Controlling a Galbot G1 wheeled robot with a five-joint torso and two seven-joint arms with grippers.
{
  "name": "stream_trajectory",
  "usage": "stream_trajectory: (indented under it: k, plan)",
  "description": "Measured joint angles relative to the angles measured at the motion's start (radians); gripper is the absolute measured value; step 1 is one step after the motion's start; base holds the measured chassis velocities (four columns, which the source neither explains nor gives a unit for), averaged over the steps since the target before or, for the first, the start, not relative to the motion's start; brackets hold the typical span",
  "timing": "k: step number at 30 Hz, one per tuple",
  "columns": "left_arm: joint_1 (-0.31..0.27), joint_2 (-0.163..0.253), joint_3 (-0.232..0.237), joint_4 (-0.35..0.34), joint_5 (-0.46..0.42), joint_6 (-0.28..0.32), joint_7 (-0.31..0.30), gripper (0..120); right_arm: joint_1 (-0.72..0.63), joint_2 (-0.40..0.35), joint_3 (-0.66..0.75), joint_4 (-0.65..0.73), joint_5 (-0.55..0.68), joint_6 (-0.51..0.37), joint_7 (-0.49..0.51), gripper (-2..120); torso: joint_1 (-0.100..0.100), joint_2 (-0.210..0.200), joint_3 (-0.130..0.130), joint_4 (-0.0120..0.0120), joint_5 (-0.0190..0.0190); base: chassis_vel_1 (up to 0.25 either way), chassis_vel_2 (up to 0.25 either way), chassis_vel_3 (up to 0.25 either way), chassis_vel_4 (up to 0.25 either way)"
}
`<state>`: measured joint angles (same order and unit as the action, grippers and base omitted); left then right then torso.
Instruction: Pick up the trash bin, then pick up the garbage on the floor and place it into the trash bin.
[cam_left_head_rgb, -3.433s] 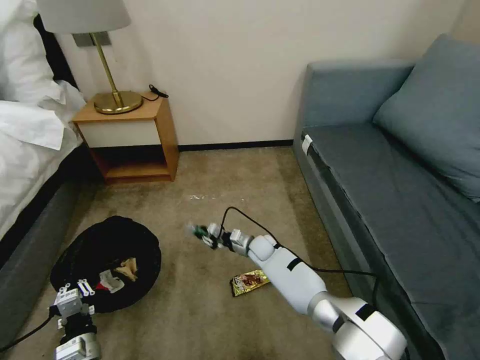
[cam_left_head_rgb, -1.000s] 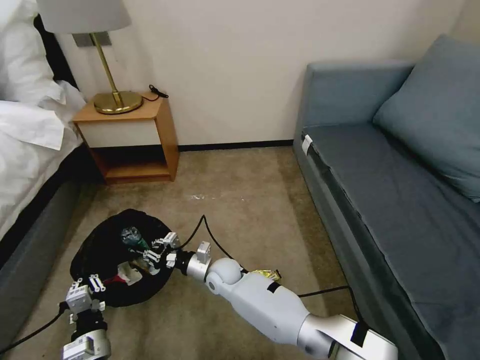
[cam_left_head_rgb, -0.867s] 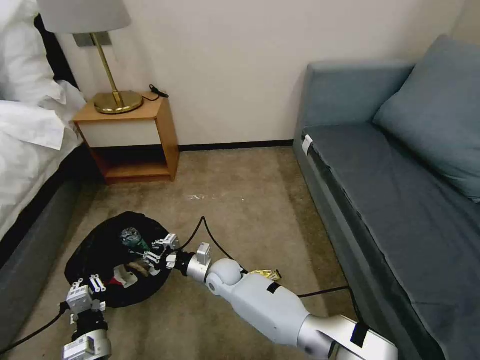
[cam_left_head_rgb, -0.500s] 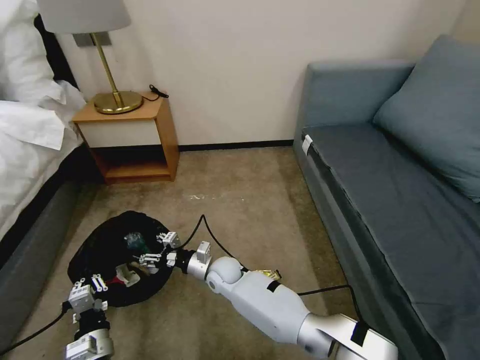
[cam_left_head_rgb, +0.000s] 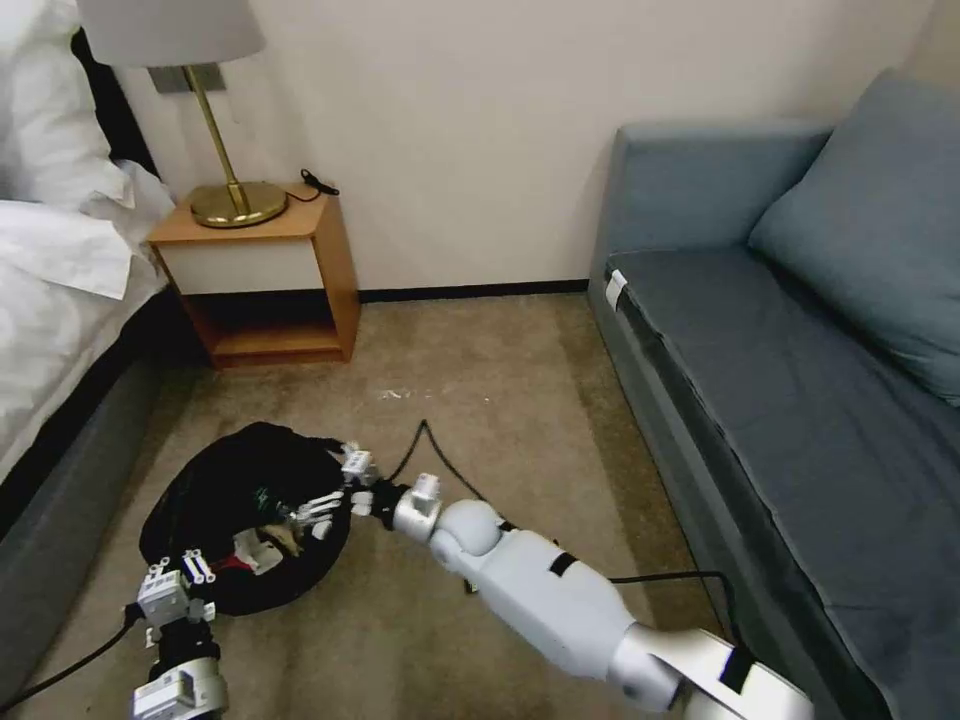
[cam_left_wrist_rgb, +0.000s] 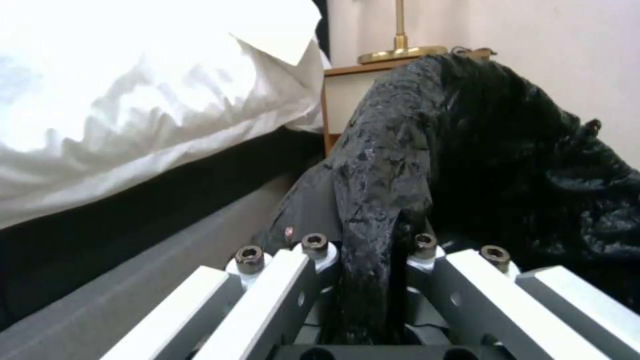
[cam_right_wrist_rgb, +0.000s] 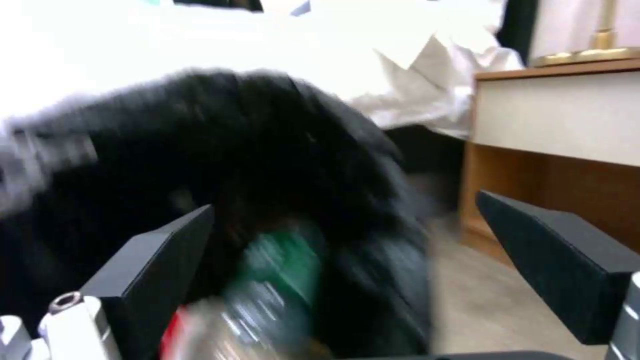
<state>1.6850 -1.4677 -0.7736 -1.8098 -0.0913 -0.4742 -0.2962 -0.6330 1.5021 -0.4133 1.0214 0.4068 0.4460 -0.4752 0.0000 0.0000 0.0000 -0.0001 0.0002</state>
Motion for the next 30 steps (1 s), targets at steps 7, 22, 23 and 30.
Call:
stream_trajectory:
  k: [7, 22, 23, 30]
  plan:
    - [-0.003, -0.011, 0.005, -0.002, 0.029, 0.002, -0.004, 6, -0.028, -0.079, 0.029, -0.035, -0.297, 0.024, 0.224, 100, 0.0, 0.0, 0.0, 0.0001, 0.0, 0.0, 0.0, 0.0, 0.0]
    - [-0.008, -0.017, 0.008, 0.005, 0.05, 0.005, -0.005, 6, -0.12, -0.281, 0.049, 0.068, -0.504, -0.282, 0.195, 100, 0.0, 0.0, 0.0, 0.0001, 0.0, 0.0, 0.0, 0.0, 0.0]
    - [-0.008, -0.017, 0.008, 0.005, 0.05, 0.005, -0.005, 6, -0.12, -0.281, 0.049, 0.068, -0.504, -0.282, 0.195, 100, 0.0, 0.0, 0.0, 0.0001, 0.0, 0.0, 0.0, 0.0, 0.0]
    - [-0.017, -0.021, 0.011, 0.013, 0.053, 0.008, -0.005, 6, -0.134, -0.355, 0.071, 0.107, -0.446, -0.346, 0.042, 100, 0.0, 0.0, 0.0, 0.0, 0.0, 0.0, 0.0, 0.0, 0.0]
